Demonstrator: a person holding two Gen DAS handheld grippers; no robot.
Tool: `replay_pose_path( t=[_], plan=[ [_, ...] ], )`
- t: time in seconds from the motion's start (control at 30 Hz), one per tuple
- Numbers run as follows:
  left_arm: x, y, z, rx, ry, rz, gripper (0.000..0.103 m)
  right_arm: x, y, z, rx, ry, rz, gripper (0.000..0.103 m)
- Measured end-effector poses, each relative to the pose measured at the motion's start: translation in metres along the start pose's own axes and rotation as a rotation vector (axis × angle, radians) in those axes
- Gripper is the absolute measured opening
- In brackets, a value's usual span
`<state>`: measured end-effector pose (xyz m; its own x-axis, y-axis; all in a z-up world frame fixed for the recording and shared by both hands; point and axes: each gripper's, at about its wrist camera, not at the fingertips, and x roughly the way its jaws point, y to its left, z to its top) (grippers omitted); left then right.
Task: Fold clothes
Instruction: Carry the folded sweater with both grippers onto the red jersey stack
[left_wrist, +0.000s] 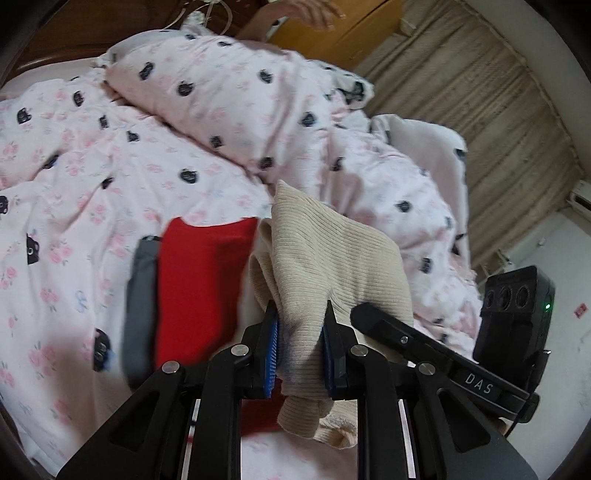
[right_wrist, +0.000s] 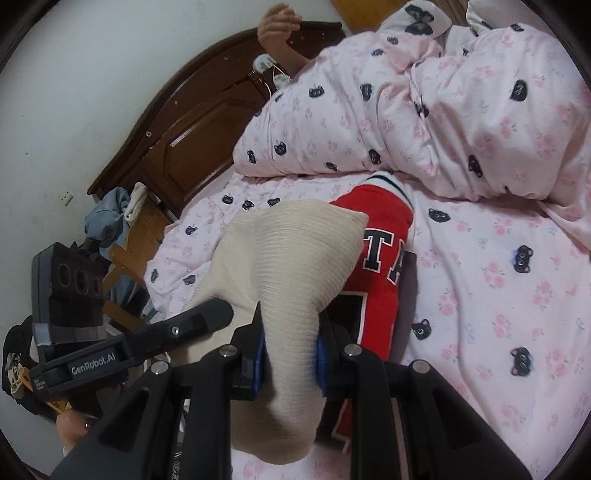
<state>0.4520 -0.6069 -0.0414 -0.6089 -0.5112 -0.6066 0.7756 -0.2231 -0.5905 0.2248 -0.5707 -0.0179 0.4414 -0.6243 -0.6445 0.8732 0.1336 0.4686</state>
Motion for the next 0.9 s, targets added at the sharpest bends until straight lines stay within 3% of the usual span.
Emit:
replay_pose_path(
  t=[0.23, 0.33, 0.43, 0.57, 0.7, 0.9],
  plan=[
    [0.030, 0.029, -0.003, -0.069, 0.066, 0.032, 0.023, 0.040, -0.018, 0.000, 0.019, 0.059, -0.050, 0.025],
    [0.030, 0.038, -0.006, -0.110, 0.079, 0.032, 0.039, 0.042, -0.024, 0.000, 0.032, 0.071, -0.034, 0.028],
    [0.024, 0.045, -0.008, -0.123, 0.074, 0.038, 0.046, 0.038, -0.024, 0.002, 0.012, 0.074, -0.040, 0.033],
    [0.015, 0.048, -0.008, -0.128, 0.059, 0.048, 0.048, 0.023, -0.022, 0.007, -0.021, 0.049, -0.093, 0.049],
    [0.005, 0.048, -0.008, -0.140, 0.031, 0.046, 0.048, 0.009, -0.019, 0.010, -0.053, 0.009, -0.167, 0.050],
    [-0.023, 0.038, -0.006, -0.114, -0.088, 0.076, 0.048, -0.008, -0.004, 0.006, -0.134, -0.061, -0.274, 0.050]
  ],
)
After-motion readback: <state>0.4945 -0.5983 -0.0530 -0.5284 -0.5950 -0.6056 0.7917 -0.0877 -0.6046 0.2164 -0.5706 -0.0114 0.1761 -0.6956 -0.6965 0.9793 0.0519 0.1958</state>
